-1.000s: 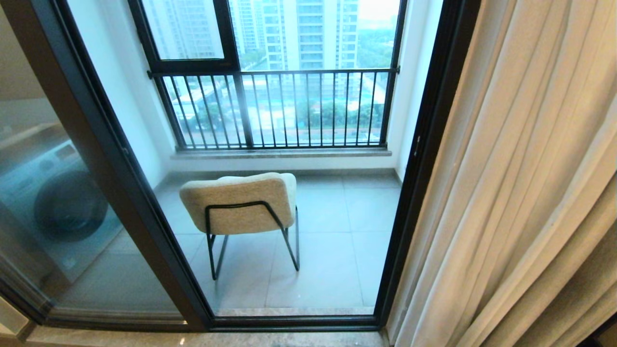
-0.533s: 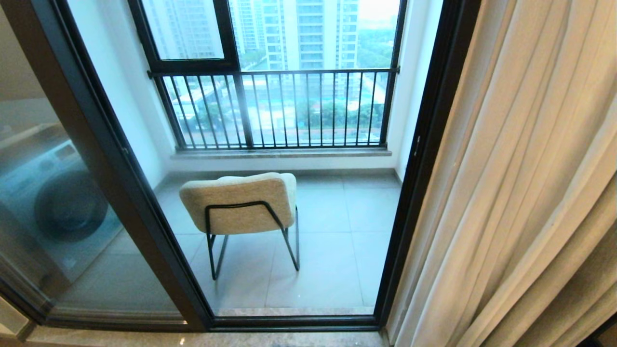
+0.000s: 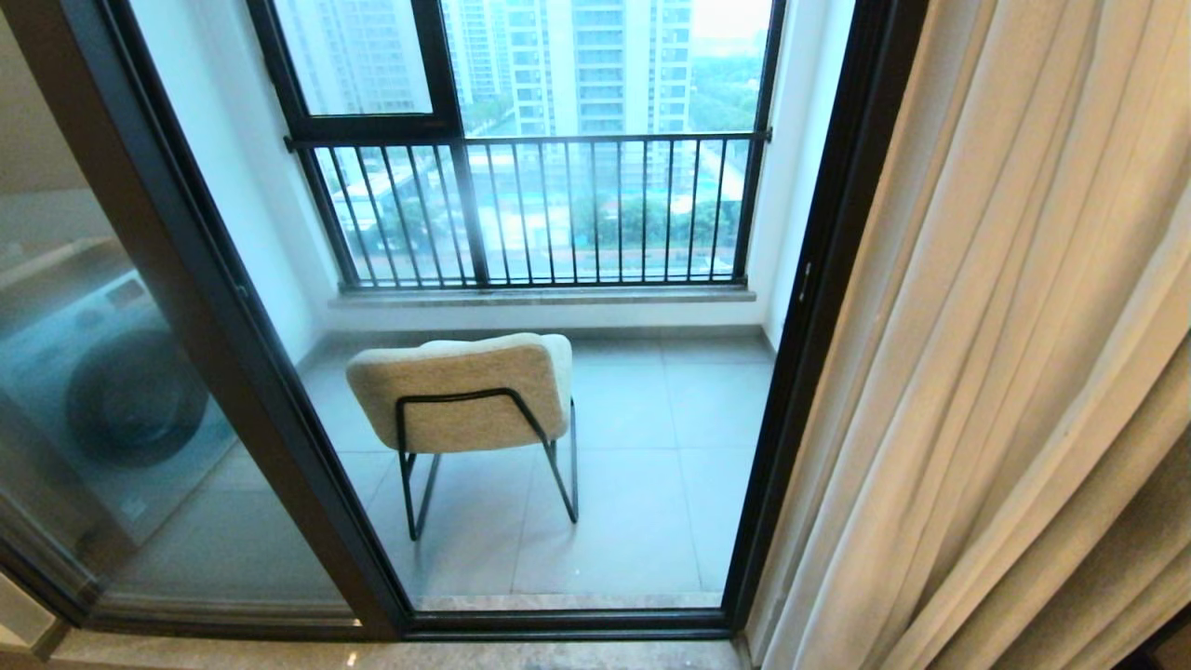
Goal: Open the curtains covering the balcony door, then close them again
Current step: Close the inner curtains on both sides
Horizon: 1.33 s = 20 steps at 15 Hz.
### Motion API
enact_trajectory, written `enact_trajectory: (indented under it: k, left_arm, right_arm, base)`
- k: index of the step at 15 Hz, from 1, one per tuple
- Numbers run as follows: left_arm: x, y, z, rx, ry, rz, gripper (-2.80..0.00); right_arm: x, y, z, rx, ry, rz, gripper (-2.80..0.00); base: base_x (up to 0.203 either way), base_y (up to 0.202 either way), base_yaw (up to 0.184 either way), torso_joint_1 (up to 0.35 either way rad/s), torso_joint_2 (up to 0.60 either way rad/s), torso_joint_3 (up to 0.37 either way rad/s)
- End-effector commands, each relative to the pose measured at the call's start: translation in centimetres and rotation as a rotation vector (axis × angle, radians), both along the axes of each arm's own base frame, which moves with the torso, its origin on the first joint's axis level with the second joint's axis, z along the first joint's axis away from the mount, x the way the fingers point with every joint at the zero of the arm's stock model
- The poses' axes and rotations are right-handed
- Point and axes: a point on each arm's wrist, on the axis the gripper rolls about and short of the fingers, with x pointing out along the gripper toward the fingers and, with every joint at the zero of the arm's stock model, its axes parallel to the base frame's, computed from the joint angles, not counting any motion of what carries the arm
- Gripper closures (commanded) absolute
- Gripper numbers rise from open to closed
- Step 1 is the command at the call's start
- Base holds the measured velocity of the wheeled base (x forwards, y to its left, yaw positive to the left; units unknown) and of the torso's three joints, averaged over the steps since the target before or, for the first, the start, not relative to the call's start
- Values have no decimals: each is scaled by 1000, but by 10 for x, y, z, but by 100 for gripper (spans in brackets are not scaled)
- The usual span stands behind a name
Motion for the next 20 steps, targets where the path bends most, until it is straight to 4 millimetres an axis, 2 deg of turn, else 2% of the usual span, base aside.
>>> enact_trajectory:
  k: [1,4,5,7,9,11,14,20]
  left_arm:
    - [0,0,0,0,-1,0,0]
    - [0,0,0,0,-1,1,0]
    - [0,0,0,0,-1,1,0]
    - [0,0,0,0,-1,1,0]
    - [0,0,0,0,-1,1,0]
    - [0,0,0,0,-1,1,0]
    - [0,0,0,0,-1,1,0]
    - [0,0,0,0,-1,1,0]
  right_arm:
    - [29,-1,32,8,24,-11,0]
    - [60,-2,86,27,-63,-14,0]
    - [70,-2,106,38,-95,-13,-280]
    - [90,-3,139,64,-144,-8,-280]
    - [103,-4,158,86,-170,-4,-280]
    - [129,-5,181,116,-199,3,-280]
    - [157,-6,200,132,-243,9,-280]
    - [230,-10,224,122,-282,2,-280]
  base:
    - [0,0,0,0,0,0]
    - [0,0,0,0,0,0]
    - [0,0,0,0,0,0]
    - [0,0,0,0,0,0]
    - [0,0,0,0,0,0]
    - [0,0,0,0,0,0]
    - [0,0,0,0,0,0]
    - [0,0,0,0,0,0]
